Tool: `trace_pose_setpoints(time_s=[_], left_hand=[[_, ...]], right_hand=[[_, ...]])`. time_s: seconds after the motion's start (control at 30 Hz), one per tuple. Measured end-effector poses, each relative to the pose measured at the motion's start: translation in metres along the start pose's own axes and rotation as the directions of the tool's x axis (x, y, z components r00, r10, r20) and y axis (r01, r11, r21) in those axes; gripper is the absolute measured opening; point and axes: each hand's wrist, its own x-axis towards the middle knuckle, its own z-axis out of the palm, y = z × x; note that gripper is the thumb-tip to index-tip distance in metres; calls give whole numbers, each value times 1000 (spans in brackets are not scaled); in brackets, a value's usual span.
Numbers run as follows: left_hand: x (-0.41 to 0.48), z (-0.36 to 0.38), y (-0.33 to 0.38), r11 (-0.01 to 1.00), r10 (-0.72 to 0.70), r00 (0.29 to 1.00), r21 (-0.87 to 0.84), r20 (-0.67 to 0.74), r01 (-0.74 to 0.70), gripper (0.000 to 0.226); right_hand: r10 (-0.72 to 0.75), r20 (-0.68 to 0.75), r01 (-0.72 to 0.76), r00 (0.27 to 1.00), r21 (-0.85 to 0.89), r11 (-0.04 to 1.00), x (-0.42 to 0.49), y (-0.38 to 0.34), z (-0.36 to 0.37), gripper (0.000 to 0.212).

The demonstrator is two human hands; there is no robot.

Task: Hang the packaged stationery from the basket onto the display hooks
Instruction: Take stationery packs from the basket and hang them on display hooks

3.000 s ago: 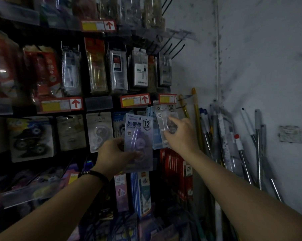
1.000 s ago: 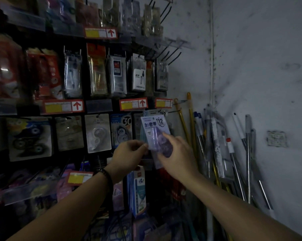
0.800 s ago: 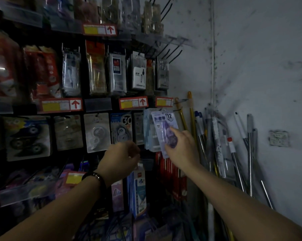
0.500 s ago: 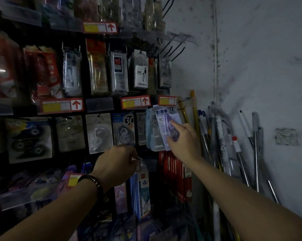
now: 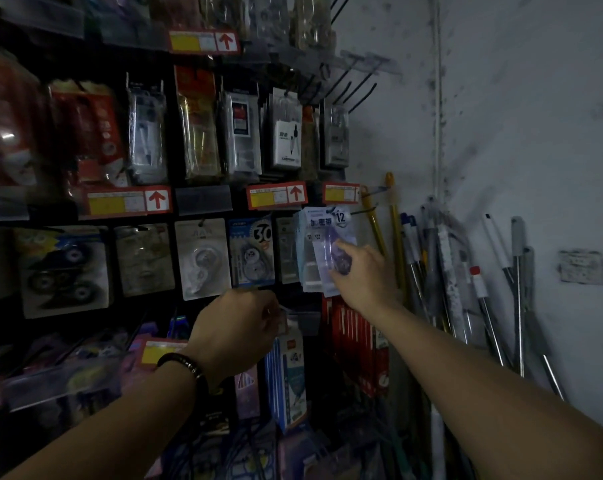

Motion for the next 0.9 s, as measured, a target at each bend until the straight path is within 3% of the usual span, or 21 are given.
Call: trace_pose_setpoints(time_s=[0.17, 0.37, 0.5, 0.57, 0.7, 0.9], left_hand=[[-16, -3, -4, 999, 50, 998, -4, -33, -50, 13], [-52, -18, -19, 999, 32, 999, -43, 28, -30, 11], [-102, -19, -28, 998, 5, 990, -70, 139, 4, 6], [-136, -15, -31, 997, -26, 977, -68, 210, 41, 16], [-221, -3, -41, 992, -104, 921, -26, 375, 122, 46], [-381, 28, -57, 953, -213, 789, -54, 576, 297, 12]], right_hand=[[78, 85, -74, 993, -49, 996, 10, -4, 19, 57], [132, 149, -124, 980, -61, 990, -13, -17, 7, 55], [80, 131, -71, 988, -76, 995, -58, -36, -11, 37], [69, 149, -65, 986, -37, 997, -88, -47, -18, 28], [31, 259, -42, 965, 36, 998, -168, -64, -16, 20], [35, 568, -117, 823, 108, 987, -342, -84, 35, 10]])
